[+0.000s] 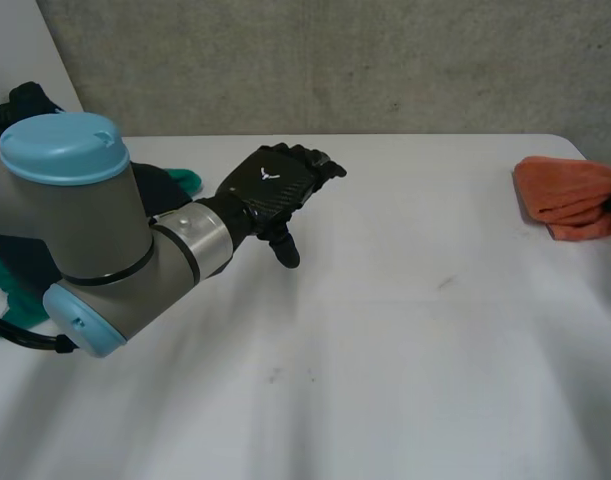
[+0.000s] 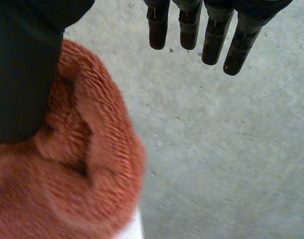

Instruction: Fold the laundry.

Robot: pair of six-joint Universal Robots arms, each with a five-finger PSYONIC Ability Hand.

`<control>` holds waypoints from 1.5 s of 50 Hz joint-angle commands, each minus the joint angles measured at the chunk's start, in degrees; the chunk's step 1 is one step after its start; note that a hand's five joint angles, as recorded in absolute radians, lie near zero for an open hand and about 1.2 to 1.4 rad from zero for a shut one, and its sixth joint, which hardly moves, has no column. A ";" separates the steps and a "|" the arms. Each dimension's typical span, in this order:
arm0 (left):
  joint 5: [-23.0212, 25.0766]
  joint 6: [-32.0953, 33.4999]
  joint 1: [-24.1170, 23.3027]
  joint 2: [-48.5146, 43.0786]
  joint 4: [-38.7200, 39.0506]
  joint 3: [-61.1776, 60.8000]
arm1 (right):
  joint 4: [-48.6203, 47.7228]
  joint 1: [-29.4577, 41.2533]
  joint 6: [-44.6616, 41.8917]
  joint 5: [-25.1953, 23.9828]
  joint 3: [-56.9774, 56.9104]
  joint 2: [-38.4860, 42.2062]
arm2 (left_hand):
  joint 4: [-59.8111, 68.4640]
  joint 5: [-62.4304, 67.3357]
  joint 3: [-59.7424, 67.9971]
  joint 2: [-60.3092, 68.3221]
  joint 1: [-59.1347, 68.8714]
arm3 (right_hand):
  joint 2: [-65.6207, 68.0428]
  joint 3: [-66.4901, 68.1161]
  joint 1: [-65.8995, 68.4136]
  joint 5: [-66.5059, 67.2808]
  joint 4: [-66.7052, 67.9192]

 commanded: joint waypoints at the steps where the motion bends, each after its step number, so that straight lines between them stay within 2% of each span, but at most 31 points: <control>1: -0.09 -0.23 -0.21 0.46 0.04 0.25 | -0.34 -1.07 -5.90 1.43 1.35 -0.12 | -0.13 -1.26 -0.49 -0.16 0.65 | -2.65 -2.06 -1.50 -3.85 -3.22; 6: -0.79 -1.11 -0.21 1.60 0.04 1.13 | 0.01 -0.98 -6.07 2.22 4.51 -3.81 | -0.13 -1.26 -0.49 -0.16 0.65 | -2.65 -2.06 -1.50 -3.85 -3.22; 10: -1.84 -2.17 0.06 2.91 0.22 1.48 | -0.43 -0.36 -6.34 0.99 13.46 -10.57 | -0.30 -1.43 -0.66 -0.33 0.48 | -2.65 -2.06 -1.50 -3.85 -3.22; 18: -6.67 -2.52 2.42 5.11 1.27 1.57 | -4.64 0.60 -9.76 -1.73 40.79 -31.83 | -0.63 -1.77 -0.99 -0.67 0.15 | -2.65 -2.06 -1.50 -3.85 -3.22; 21: -10.10 -2.08 6.81 5.99 2.68 1.75 | -7.19 3.84 -10.38 -2.08 51.25 -40.45 | -0.80 -1.94 -1.16 -0.83 -0.02 | -2.65 -2.06 -1.50 -3.85 -3.22; 22: -11.67 -1.91 9.61 6.60 3.90 1.83 | -7.98 4.55 -10.29 -2.09 53.71 -42.56 | -0.80 -1.94 -1.16 -0.84 -0.02 | -2.65 -2.06 -1.50 -3.85 -3.22; 25: -13.01 -1.38 14.37 6.79 6.19 1.92 | -11.32 7.01 -9.94 -3.57 62.94 -48.81 | -0.80 -1.94 -1.16 -0.84 -0.02 | -2.65 -2.06 -1.50 -3.85 -3.22; 26: -13.01 -0.86 17.43 6.26 7.59 2.62 | -12.89 7.63 -9.94 -5.84 67.40 -50.91 | -0.80 -1.94 -1.16 -0.84 -0.02 | -2.65 -2.06 -1.50 -3.85 -3.22; 29: -12.83 0.46 21.05 4.68 9.00 4.29 | -14.75 8.77 -10.03 -10.86 73.58 -53.99 | -0.80 -1.94 -1.16 -0.84 -0.02 | -2.65 -2.06 -1.50 -3.85 -3.22; 30: -12.74 2.21 23.24 2.41 9.36 5.86 | -15.36 9.56 -10.47 -14.53 77.17 -56.79 | -0.63 -1.77 -0.99 -0.67 0.15 | -2.65 -2.06 -1.50 -3.85 -3.22; 33: -12.66 6.51 26.85 -1.99 9.45 9.38 | -15.72 10.62 -10.73 -19.30 81.85 -60.23 | -0.63 -1.77 -0.99 -0.67 0.15 | -2.65 -2.06 -1.50 -3.85 -3.22; 34: -12.40 10.01 29.21 -5.22 9.27 11.83 | -15.72 11.14 -10.73 -21.49 84.12 -62.07 | -0.80 -1.94 -1.16 -0.83 -0.02 | -2.65 -2.06 -1.50 -3.85 -3.22; 37: -11.52 15.92 32.13 -10.16 9.01 15.27 | -15.46 11.85 -10.65 -23.53 86.51 -63.58 | -0.80 -1.94 -1.16 -0.84 -0.02 | -2.65 -2.06 -1.50 -3.85 -3.22; 38: -11.08 19.85 33.62 -13.40 9.01 17.37 | -15.11 12.55 -10.56 -23.70 87.56 -63.84 | -0.80 -1.94 -1.16 -0.84 -0.02 | -2.65 -2.06 -1.50 -3.85 -3.22; 43: -11.25 29.72 36.70 -22.29 9.54 24.06 | -14.84 14.05 -10.65 -23.71 90.03 -63.67 | 0.37 -0.77 0.01 0.33 1.15 | -2.65 -2.06 -1.50 -3.85 -3.22; 45: -11.25 31.22 37.23 -24.67 9.45 26.17 | -14.84 13.96 -10.65 -23.71 90.65 -63.58 | 6.23 5.09 5.86 6.19 7.00 | -2.65 -2.06 -1.50 -3.85 -3.22; 47: -10.64 31.32 37.50 -26.70 9.54 28.02 | -14.84 13.96 -10.65 -23.71 91.26 -63.41 | 26.21 25.07 25.85 26.17 26.99 | -2.65 -2.06 -1.50 -3.85 -3.22; 48: -10.46 31.23 37.50 -27.14 9.62 28.37 | -14.84 13.88 -10.65 -23.71 91.44 -63.41 | 35.44 34.30 35.08 35.40 36.22 | -2.65 -2.06 -1.50 -3.85 -3.22; 49: -10.37 31.14 37.41 -27.49 9.71 28.55 | -14.76 13.70 -10.65 -23.71 91.61 -63.32 | 59.85 58.71 59.48 59.81 60.62 | -2.65 -2.06 -1.50 -3.85 -3.22; 50: -10.28 31.05 37.24 -27.49 10.06 28.55 | -14.76 13.52 -10.65 -23.71 91.88 -63.15 | 68.23 67.09 67.87 68.19 69.01 | -2.65 -2.06 -1.50 -3.85 -3.22; 55: -10.81 30.00 35.22 -25.74 15.59 27.41 | -14.67 13.26 -10.65 -23.62 92.67 -63.14 | 68.31 67.18 67.95 68.28 69.09 | -2.65 -2.06 -1.50 -3.85 -3.22; 60: -10.72 29.12 31.35 -17.93 21.04 21.10 | -14.67 13.17 -10.56 -23.53 93.02 -63.76 | 68.31 67.18 67.95 68.28 69.09 | -2.65 -2.06 -1.50 -3.85 -3.22; 64: -9.93 23.34 24.77 -9.58 22.80 13.45 | -14.76 13.17 -10.56 -23.44 93.02 -64.55 | 68.31 67.18 67.95 68.28 69.09 | -2.65 -2.06 -1.50 -3.85 -3.22; 65: -8.89 19.84 21.36 -6.17 22.98 10.30 | -14.76 13.17 -10.47 -23.18 92.94 -65.33 | 68.31 67.18 67.95 68.28 69.09 | -2.65 -2.06 -1.50 -3.85 -3.22; 68: -6.42 14.81 16.60 -1.58 22.98 5.45 | -14.84 13.08 -10.12 -22.48 92.67 -66.30 | 68.31 67.18 67.95 68.28 69.09 | -2.65 -2.06 -1.50 -3.85 -3.22; 71: -1.86 9.88 9.92 1.33 23.07 -0.61 | -14.84 12.82 -10.03 -20.72 92.32 -67.36 | 68.31 67.18 67.95 68.28 69.09 | -2.65 -2.06 -1.50 -3.85 -3.22; 72: 0.94 8.57 6.07 1.25 23.16 -2.98 | -14.84 12.56 -9.94 -20.20 92.23 -67.71 | 68.31 67.18 67.95 68.28 69.09 | -2.65 -2.06 -1.50 -3.85 -3.22; 75: 5.00 8.38 -0.10 0.46 23.25 -5.72 | -14.84 11.15 -9.94 -18.17 92.06 -68.77 | 68.31 67.18 67.95 68.28 69.09 | -2.65 -2.06 -1.50 -3.85 -3.22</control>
